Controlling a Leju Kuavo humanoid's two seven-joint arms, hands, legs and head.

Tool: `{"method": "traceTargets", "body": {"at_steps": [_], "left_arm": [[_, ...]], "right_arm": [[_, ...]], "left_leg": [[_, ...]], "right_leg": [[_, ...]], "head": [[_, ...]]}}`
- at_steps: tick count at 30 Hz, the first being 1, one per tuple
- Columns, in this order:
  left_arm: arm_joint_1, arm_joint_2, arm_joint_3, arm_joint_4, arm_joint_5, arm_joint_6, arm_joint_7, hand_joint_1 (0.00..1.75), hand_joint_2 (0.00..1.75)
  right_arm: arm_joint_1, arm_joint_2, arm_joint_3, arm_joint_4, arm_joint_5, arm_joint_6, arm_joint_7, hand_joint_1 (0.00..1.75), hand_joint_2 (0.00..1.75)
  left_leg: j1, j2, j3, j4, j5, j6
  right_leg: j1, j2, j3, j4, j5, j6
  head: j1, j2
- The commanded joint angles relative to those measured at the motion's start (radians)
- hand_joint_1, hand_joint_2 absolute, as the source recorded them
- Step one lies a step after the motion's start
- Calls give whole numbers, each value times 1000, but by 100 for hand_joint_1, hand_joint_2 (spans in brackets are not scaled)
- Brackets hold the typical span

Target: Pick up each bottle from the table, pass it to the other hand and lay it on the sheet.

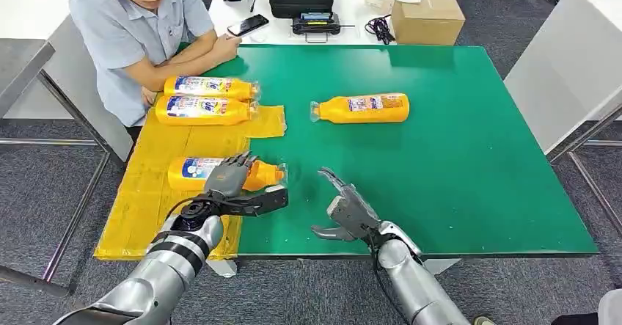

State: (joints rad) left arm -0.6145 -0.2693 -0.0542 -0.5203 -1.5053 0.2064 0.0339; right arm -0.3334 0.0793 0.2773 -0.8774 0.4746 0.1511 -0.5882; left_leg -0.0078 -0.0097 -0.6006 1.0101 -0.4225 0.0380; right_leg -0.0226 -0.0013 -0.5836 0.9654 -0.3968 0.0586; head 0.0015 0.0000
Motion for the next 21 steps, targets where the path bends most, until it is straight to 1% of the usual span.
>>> {"method": "traceTargets", "body": {"at_steps": [1,3,7,10,12,16,17,21], "left_arm": [[60,-49,1,-94,9,61,-61,0,175],[91,-62,-37,-200,9,62,-64,0,175],[149,-66,-108,-333,26,73,-66,0,175],[170,-62,-125,-364,35,76,-67,0,175],[197,-56,-143,-415,44,131,-69,0,175],[235,-48,-165,-503,51,155,-71,0,175],[243,-39,-185,-529,34,168,-70,0,175],[273,-48,-203,-609,71,182,-81,0,175]], "right_arm": [[4,-16,-35,25,1,-15,1,0,175],[19,-18,-39,3,6,-13,8,0,175],[40,-19,-46,-24,10,-16,17,0,175],[48,-21,-46,-34,12,-17,21,0,175],[58,-22,-49,-51,15,-17,26,0,175],[72,-23,-50,-75,19,-18,33,0,175],[74,-23,-47,-79,22,-19,35,0,175],[91,-18,-44,-128,41,-39,26,0,175]], "left_leg": [[2,1,2,0,-1,-2],[1,-1,0,0,-1,-1],[2,-1,-1,1,-2,-2],[1,0,-2,1,-2,-2],[1,1,-2,1,-2,-3],[1,1,-5,1,-1,-2],[1,1,-4,1,-2,-2],[2,2,-4,1,-2,-2]], "right_leg": [[2,0,2,-1,-1,-3],[1,-2,1,-1,-1,-2],[2,-1,1,0,-2,-3],[1,0,-2,0,-2,-3],[2,0,-2,0,-2,-3],[1,0,-6,0,-1,-2],[2,0,-4,0,-2,-3],[2,1,-5,0,-2,-3]], "head": [[0,0],[0,0],[0,0],[0,0],[0,0],[0,0],[0,0],[0,0]]}}
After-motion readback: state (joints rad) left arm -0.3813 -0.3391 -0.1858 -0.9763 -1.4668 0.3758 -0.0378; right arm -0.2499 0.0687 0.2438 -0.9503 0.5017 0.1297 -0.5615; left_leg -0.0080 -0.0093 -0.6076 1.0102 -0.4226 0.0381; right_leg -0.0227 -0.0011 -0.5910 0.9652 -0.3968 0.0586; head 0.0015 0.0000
